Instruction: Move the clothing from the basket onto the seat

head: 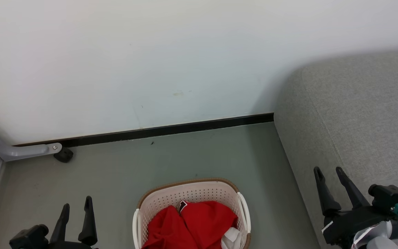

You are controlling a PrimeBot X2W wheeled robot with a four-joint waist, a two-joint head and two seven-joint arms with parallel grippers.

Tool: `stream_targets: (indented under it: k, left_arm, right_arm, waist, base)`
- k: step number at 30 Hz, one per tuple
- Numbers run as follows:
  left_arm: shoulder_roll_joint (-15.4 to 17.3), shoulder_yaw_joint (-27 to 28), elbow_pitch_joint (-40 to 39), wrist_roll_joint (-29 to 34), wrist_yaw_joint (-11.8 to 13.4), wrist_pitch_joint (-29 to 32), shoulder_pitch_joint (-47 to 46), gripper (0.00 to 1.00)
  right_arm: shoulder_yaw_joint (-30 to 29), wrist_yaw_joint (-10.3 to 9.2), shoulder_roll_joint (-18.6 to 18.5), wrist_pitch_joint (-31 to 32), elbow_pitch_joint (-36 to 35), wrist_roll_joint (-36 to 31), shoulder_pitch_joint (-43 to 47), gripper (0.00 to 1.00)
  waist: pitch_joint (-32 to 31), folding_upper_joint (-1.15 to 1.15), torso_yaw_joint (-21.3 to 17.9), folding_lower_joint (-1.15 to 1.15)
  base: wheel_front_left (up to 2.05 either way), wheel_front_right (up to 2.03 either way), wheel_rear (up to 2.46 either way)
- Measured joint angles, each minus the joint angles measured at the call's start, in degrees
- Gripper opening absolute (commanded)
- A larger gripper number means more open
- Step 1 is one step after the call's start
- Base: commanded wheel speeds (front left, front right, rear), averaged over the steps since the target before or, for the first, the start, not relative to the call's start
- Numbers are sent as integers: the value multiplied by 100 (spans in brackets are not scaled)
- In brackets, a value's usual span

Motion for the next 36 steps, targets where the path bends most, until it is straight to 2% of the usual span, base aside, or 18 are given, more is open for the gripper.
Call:
stream_targets:
  k: [4,10,20,36]
  left_arm:
    - [35,-68,23,447,88,-90,-1,100]
    - [155,-99,102,1016,100,-220,-1,100]
    - [171,-94,216,1768,124,-428,-25,100]
    - [73,68,263,1851,89,-439,-28,100]
  right_arm:
    - [69,-14,-41,-82,132,-304,2,100]
    - [177,-51,-66,-203,291,-754,2,100]
    - [318,-51,-147,-426,499,-1499,-24,100]
    - [290,-49,-86,-427,545,-1631,-22,100]
  waist:
    - [3,0,-1,0]
    - [9,0,-11,0]
    - [-8,0,-36,0]
    - [12,0,-45,0]
  base:
    - [0,0,0]
    - [0,0,0]
    - [0,0,0]
    - [0,0,0]
